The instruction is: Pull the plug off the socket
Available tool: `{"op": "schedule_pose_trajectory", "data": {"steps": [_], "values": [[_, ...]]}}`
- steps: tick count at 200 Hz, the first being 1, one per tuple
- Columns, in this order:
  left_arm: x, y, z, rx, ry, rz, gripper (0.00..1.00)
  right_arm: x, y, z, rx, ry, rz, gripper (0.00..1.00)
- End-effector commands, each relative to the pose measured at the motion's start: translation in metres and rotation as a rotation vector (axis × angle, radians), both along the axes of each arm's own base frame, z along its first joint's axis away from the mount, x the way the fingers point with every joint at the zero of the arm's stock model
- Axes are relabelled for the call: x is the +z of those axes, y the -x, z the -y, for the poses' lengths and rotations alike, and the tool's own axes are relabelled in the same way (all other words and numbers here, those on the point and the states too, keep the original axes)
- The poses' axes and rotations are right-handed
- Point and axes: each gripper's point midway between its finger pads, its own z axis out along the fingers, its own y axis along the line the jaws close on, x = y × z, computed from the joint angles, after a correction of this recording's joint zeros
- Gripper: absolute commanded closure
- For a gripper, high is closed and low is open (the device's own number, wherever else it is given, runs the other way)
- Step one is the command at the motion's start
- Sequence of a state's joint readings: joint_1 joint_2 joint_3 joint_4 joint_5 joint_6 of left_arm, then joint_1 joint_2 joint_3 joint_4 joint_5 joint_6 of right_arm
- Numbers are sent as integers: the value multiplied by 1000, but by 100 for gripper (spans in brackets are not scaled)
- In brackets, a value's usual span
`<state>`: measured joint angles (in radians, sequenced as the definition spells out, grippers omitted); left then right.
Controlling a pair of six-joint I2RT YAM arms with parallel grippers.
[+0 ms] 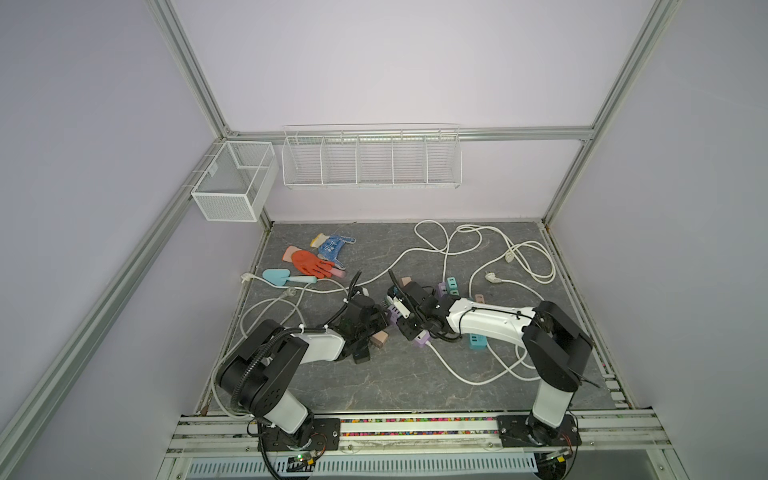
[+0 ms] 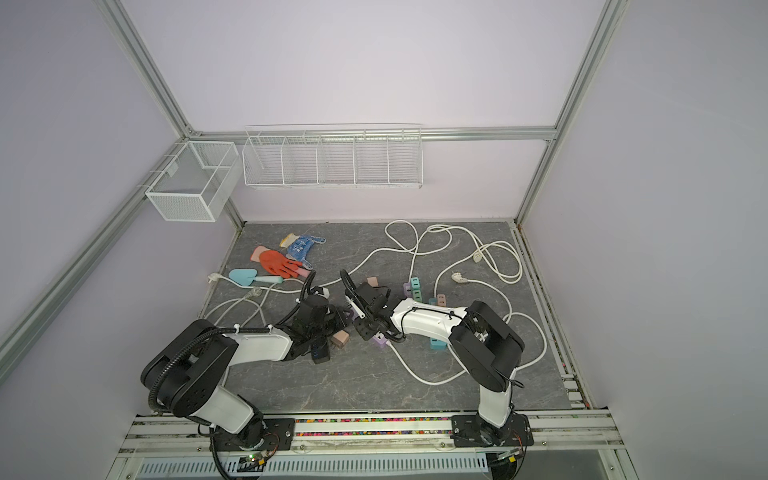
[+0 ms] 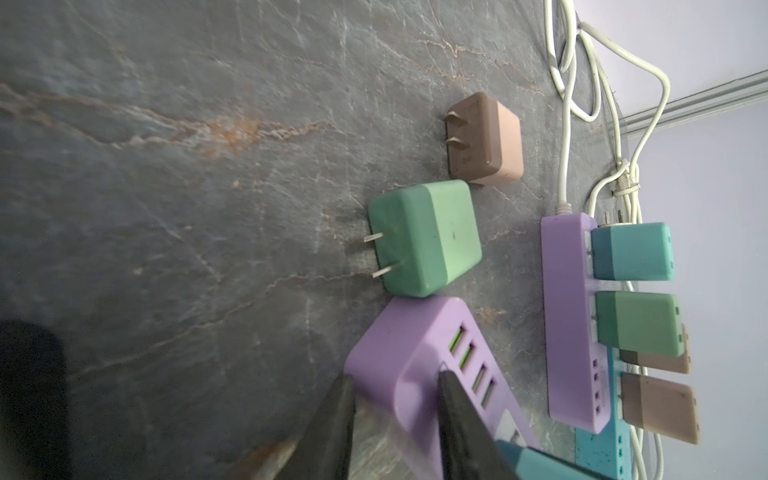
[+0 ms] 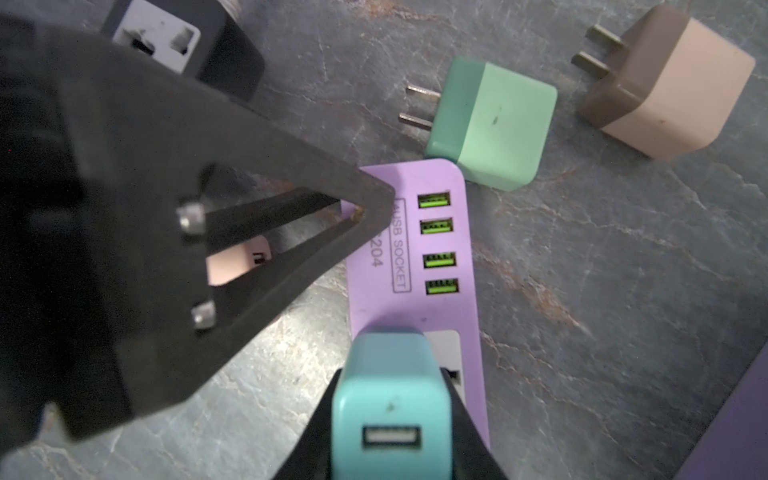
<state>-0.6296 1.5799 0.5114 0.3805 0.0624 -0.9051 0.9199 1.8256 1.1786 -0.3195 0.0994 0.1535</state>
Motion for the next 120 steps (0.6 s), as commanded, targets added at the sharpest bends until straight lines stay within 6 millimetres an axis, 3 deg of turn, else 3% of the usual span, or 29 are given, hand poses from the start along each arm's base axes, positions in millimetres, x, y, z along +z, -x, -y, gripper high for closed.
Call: {"op": "schedule_pose_trajectory", "data": {"steps": [1,37,76,120], "values": [[-77,57,-55,32,-263,-271,66,27,1,-8,12,-67,29,82],[-76,58,-55,29,-274,-268,66,37,-7,4,-16,-51,79,82],[-73,58,-56,38,-298,-251,67,25,8,-13,18,-82,18,83],[-67,56,-44,-7,-266,-238,67,34,-4,0,-20,-73,87,83]]}}
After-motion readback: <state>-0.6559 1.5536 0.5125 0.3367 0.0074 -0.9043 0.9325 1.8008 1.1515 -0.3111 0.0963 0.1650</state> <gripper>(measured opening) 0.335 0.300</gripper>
